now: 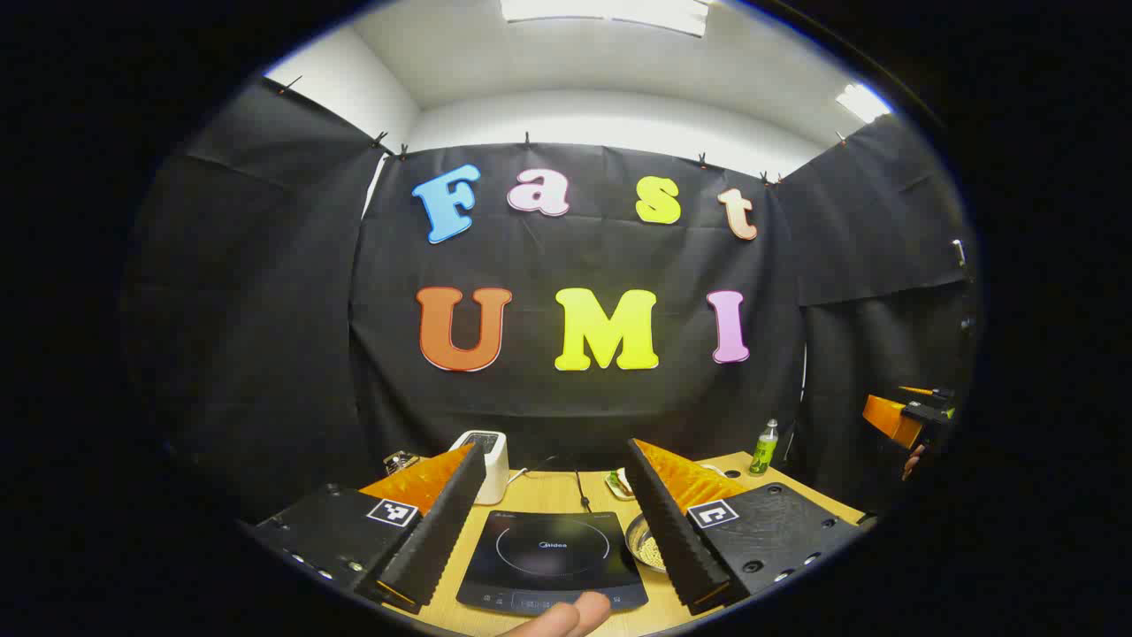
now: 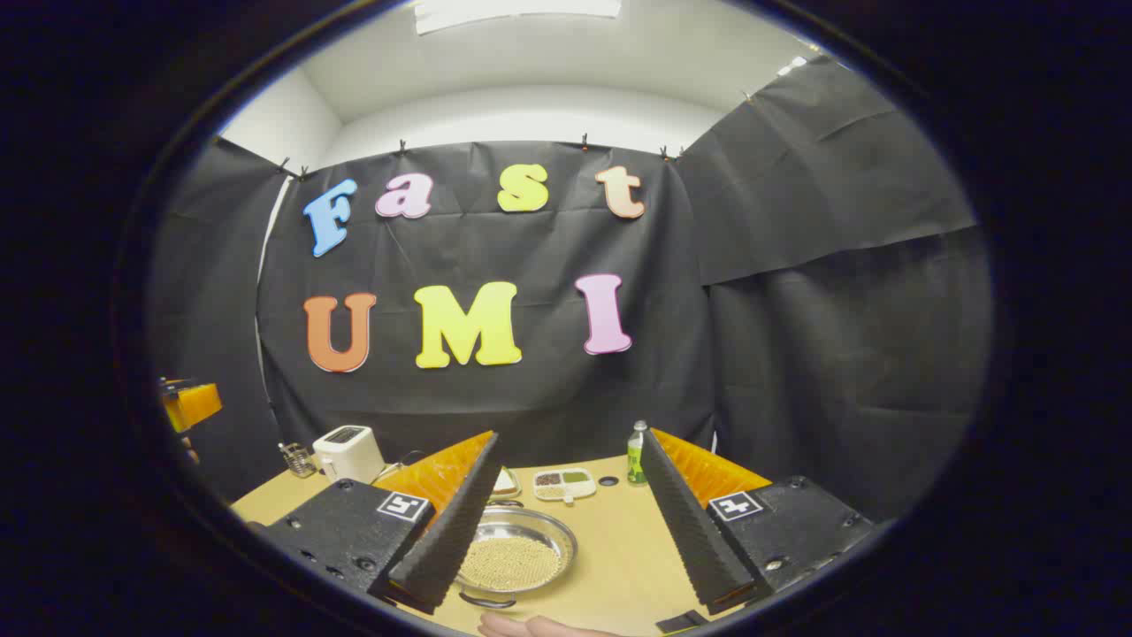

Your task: First push the handle of the pot to place it horizontally, then grasp the pot with both hands and set it on the induction cooktop.

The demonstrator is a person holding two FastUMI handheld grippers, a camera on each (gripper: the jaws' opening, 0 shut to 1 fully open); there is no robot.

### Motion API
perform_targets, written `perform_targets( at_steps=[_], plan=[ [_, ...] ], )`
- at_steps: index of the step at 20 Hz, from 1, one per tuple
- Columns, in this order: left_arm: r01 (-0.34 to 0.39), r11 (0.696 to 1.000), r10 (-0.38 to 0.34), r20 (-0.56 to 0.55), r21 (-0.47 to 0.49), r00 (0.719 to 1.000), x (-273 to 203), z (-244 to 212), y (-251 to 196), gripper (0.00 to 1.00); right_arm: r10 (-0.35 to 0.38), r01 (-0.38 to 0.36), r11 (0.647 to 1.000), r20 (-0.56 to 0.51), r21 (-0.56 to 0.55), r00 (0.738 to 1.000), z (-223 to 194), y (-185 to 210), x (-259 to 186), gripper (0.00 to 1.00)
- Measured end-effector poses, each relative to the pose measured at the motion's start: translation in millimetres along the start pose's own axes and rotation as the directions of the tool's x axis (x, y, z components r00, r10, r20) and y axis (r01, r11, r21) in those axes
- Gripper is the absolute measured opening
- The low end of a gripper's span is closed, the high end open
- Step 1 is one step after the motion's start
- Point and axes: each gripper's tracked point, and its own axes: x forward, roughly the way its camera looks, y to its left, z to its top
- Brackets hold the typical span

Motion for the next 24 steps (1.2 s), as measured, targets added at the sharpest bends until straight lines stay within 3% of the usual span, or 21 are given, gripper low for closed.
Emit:
perform_targets(
  at_steps=[16, 24],
  plan=[
    [-0.010, 1.000, 0.009, 0.026, 0.015, 1.000, -17.6, 8.6, -4.4, 0.95, 0.025, -0.025, 0.999, 0.013, -0.043, 1.000, -0.7, 5.2, -7.6, 1.00],
    [-0.046, 0.999, 0.045, 0.028, 0.006, 0.999, -26.5, 3.6, 5.2, 0.95, 0.064, -0.067, 0.998, -0.091, -0.023, 0.994, -38.0, 29.7, 13.7, 0.95]
  ],
)
